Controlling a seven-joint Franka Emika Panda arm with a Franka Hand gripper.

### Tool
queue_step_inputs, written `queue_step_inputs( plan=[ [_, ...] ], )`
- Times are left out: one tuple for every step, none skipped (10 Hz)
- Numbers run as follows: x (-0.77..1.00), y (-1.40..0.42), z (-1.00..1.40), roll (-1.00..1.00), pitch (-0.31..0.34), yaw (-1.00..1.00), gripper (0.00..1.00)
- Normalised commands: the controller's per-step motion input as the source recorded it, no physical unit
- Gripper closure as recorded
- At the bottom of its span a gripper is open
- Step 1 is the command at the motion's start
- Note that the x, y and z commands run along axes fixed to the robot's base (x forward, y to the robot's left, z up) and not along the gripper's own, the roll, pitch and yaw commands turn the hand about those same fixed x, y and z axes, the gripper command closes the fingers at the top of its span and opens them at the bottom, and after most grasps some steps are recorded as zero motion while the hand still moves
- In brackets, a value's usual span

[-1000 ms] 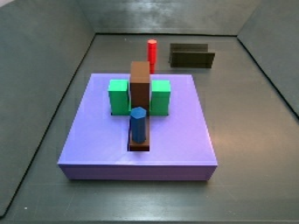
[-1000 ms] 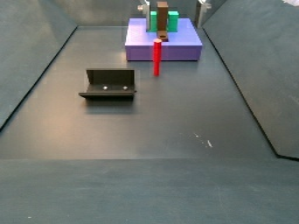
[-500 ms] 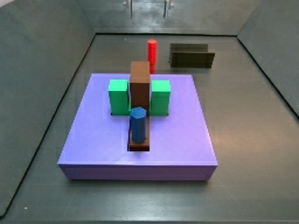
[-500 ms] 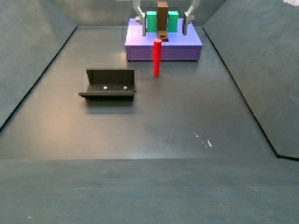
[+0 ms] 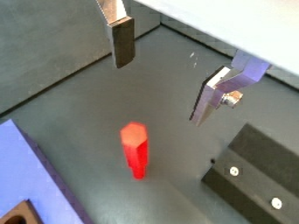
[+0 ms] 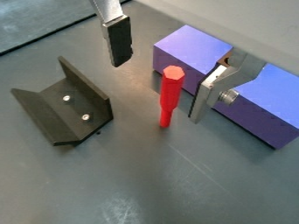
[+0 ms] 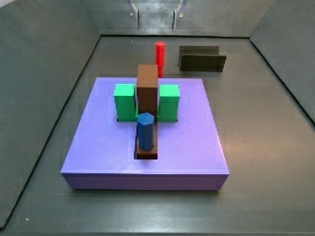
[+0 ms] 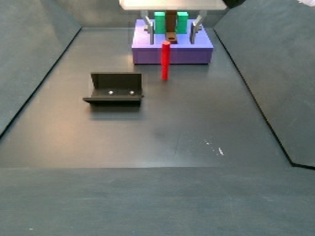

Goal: Pick up the red object. Move up. Move to above the board. Insert the red object.
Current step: Pick up the red object.

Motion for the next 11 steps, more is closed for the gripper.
queue_step_inputs(
  plan=[
    [0.04, -0.16, -0.22, -0.09, -0.079, 0.00, 0.00],
    [0.09, -0.23, -0.23, -0.11, -0.084, -0.01, 0.00],
    [0.15, -0.26, -0.23, -0.12, -0.084, -0.01, 0.00],
    [0.17, -0.29, -0.23, -0.11, -0.081, -0.01, 0.00],
    [0.15, -0.33, -0.23, -0.07, -0.070, -0.02, 0.00],
    [0.09, -0.29, -0.23, -0.02, -0.044, -0.04, 0.00],
    [0.03, -0.22, -0.23, 0.00, -0.020, -0.04, 0.00],
    [0.00, -0.09, -0.29, 0.00, -0.017, -0.07, 0.00],
    [0.00, 0.00, -0.32, 0.00, 0.000, -0.12, 0.00],
    [-0.05, 0.12, -0.26, 0.05, 0.000, -0.09, 0.00],
    [0.00, 0.00, -0.02, 0.00, 0.000, 0.00, 0.00]
  ],
)
